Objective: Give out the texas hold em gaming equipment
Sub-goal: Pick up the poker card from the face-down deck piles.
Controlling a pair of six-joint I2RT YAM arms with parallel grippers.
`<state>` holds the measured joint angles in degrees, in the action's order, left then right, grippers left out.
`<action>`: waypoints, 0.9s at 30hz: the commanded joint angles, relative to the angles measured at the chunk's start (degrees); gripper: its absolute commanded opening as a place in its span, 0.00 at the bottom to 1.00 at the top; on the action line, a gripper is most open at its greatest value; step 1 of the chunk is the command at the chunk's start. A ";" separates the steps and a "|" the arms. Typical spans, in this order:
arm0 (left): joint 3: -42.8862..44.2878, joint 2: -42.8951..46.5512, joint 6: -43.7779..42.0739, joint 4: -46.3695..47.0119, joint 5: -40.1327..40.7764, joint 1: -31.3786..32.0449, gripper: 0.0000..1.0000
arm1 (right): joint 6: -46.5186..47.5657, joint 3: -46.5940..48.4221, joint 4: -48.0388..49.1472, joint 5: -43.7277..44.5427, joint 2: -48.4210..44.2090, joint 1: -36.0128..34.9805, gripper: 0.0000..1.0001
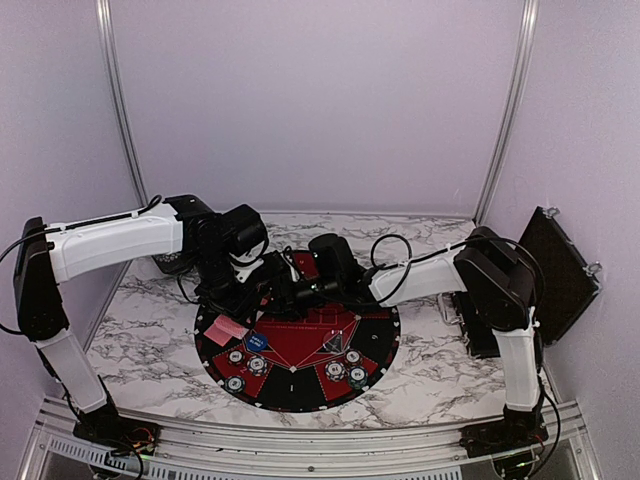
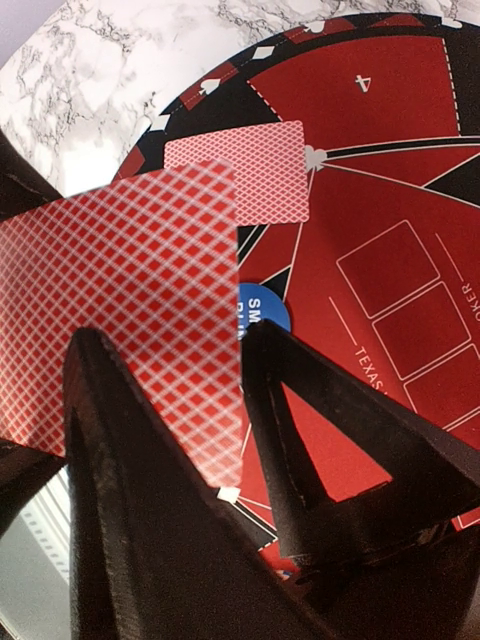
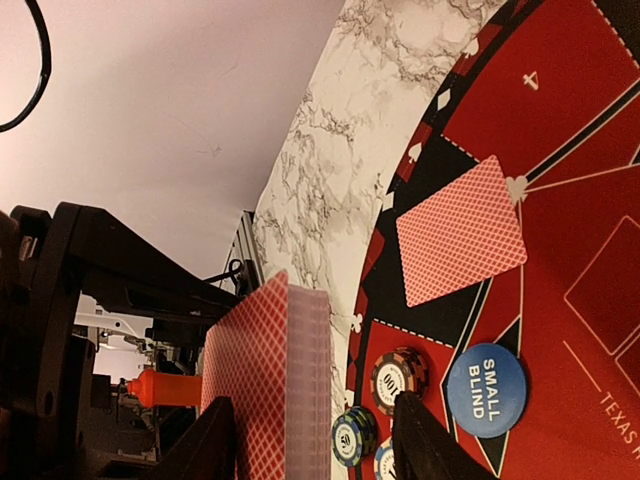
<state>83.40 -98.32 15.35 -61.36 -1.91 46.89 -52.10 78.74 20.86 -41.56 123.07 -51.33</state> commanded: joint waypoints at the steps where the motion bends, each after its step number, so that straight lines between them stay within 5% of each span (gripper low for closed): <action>1: 0.54 1.63 -0.63 -0.59 -0.11 0.29 0.53 | 1.43 1.42 -2.74 2.01 0.43 0.52 0.51; 27: 0.56 1.45 -0.90 -0.51 -0.20 0.30 0.53 | 1.19 -0.07 -2.26 2.45 -1.24 1.74 0.49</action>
<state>83.40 -98.32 15.14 -61.32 -1.91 46.89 -51.79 78.85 20.56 -40.99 123.00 -50.41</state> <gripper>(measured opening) 0.671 0.493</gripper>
